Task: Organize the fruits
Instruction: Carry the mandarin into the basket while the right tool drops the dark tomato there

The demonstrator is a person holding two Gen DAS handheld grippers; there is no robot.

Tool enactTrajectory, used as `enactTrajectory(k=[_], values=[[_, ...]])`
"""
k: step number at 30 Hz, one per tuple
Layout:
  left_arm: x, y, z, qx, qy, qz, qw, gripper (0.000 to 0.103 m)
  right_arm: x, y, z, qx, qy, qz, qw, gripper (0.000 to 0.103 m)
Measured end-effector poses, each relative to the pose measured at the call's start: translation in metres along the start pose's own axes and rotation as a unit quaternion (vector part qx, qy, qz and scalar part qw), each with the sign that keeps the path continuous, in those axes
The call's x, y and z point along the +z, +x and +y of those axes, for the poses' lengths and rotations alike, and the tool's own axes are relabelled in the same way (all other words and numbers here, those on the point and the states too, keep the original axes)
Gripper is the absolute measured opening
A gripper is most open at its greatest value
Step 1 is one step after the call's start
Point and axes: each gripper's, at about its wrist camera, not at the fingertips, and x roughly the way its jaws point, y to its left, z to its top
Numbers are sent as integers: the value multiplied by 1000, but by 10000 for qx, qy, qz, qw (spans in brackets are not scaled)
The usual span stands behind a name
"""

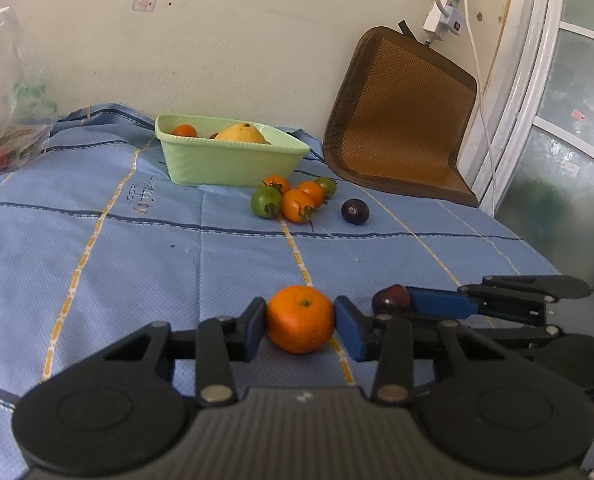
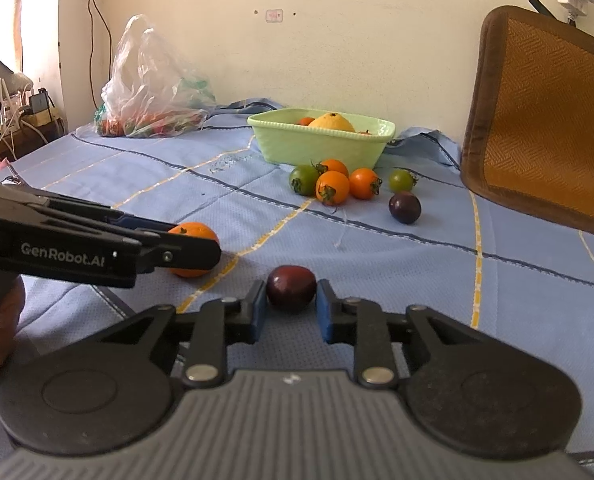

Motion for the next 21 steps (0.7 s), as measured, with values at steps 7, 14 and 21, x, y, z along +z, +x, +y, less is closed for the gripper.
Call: enactTrajectory(k=[7, 14, 21], values=[[5, 0, 9, -91, -210, 50, 9997, 37, 0, -3, -3, 71, 72, -102, 9999, 29], [64, 10, 28, -29, -452, -47, 9990, 37, 26, 5, -17, 153, 20, -329, 9993, 29], [138, 64, 45, 495, -211, -313, 9981, 37, 91, 52, -39, 129, 11, -882, 9960, 29]])
